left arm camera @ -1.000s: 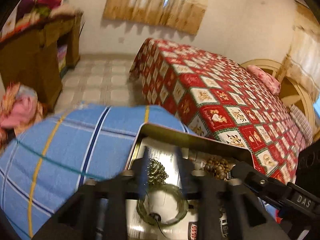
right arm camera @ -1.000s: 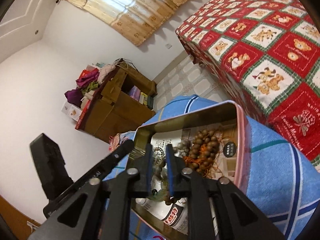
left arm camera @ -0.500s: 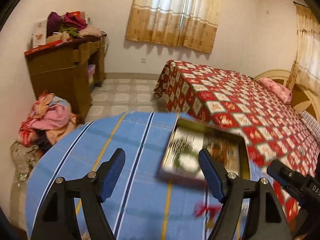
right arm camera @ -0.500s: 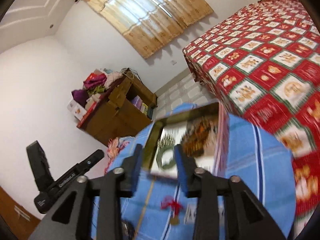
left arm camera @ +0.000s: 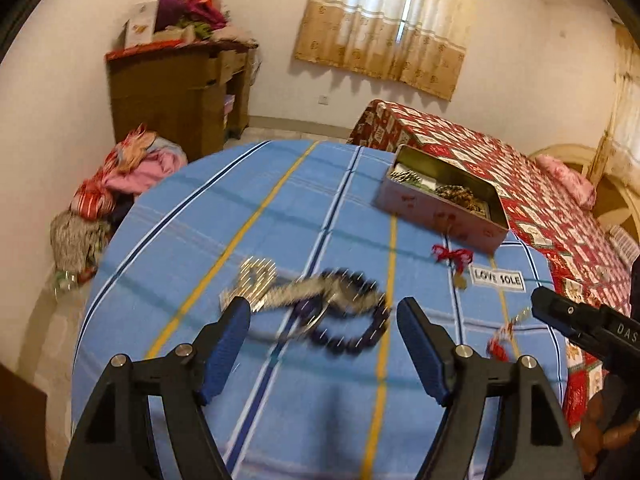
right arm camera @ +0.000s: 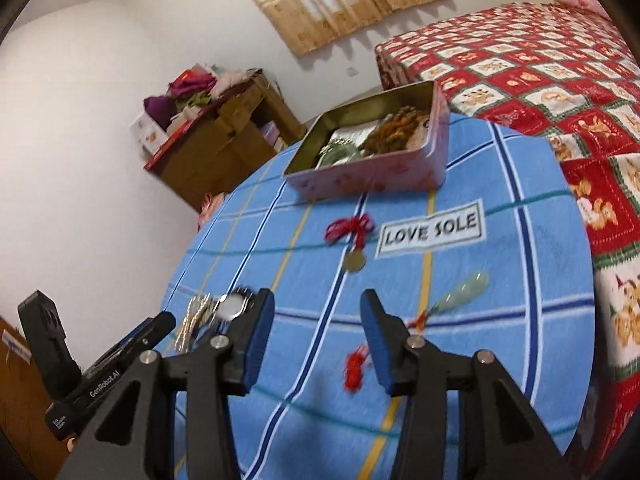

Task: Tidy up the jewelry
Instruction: 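Move both open tools back toward the remaining jewelry on the cloth, then grasp the pearl necklace with the left tool and lift it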

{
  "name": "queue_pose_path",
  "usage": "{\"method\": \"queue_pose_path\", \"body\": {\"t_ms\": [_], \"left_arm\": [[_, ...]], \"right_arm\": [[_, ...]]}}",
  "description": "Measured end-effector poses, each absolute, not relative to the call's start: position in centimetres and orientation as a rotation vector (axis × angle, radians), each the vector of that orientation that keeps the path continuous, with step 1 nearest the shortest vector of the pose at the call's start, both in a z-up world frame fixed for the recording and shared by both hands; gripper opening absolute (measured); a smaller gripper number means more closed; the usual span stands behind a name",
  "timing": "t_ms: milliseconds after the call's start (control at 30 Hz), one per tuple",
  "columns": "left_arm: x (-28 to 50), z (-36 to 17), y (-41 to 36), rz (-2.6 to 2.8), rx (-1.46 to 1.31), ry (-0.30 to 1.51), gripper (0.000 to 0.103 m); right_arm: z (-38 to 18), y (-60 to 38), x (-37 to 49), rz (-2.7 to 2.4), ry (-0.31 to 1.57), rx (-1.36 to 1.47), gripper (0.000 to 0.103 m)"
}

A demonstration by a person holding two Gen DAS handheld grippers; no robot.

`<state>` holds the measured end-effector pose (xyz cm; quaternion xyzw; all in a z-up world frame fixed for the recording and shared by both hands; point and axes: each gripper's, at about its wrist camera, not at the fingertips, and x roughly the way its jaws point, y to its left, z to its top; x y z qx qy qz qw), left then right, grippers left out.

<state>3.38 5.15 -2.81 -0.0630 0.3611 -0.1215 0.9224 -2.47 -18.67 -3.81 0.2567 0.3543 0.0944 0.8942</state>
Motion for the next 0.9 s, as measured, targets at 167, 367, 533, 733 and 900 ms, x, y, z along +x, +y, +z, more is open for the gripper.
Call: {"method": "queue_pose_path", "body": {"t_ms": [167,367,533,733,900], "left_arm": [[1.9,-4.5,6.8,-0.184,-0.110,0.765,0.076],[1.4,-5.8,7.9,-0.160,-0.112,0.774,0.076],[2.6,-6.2,9.3,-0.173,-0.161,0.790,0.076],[5.1,-7.3,8.9,-0.160,-0.079,0.825,0.076],[7.1,-8.0,8.3,-0.199,-0.073,0.859,0.076]], "right_arm": [[-4.4,-16.6,-3.2,0.240,0.764,0.493,0.049],[-4.4,-14.1,-3.4,0.297,0.788,0.432,0.042],[-4.6,-13.3,-3.5,0.310,0.807,0.426,0.042],[-4.7,-12.8,-3.5,0.316,0.822,0.432,0.042],[-4.7,-12.4,-3.3,0.318,0.832,0.428,0.042]]}}
